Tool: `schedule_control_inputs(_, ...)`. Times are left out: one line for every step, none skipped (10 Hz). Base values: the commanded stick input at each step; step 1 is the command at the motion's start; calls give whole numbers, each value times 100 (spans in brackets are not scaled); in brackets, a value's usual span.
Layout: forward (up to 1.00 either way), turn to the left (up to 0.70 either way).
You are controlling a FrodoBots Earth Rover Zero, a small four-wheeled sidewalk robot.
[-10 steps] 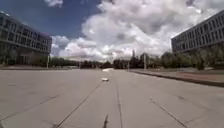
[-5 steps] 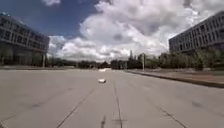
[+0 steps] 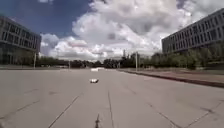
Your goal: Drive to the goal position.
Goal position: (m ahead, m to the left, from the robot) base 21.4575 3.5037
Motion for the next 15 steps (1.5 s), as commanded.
schedule_control_inputs(100, 0)
schedule_control_inputs(100, 0)
schedule_control_inputs(100, 0)
schedule_control_inputs(100, 0)
schedule_control_inputs(100, 0)
schedule_control_inputs(100, 0)
schedule_control_inputs(100, 0)
schedule_control_inputs(100, 0)
schedule_control_inputs(100, 0)
schedule_control_inputs(100, 0)
schedule_control_inputs(100, 0)
schedule_control_inputs(100, 0)
schedule_control_inputs(100, 0)
schedule_control_inputs(100, 0)
schedule_control_inputs(100, 0)
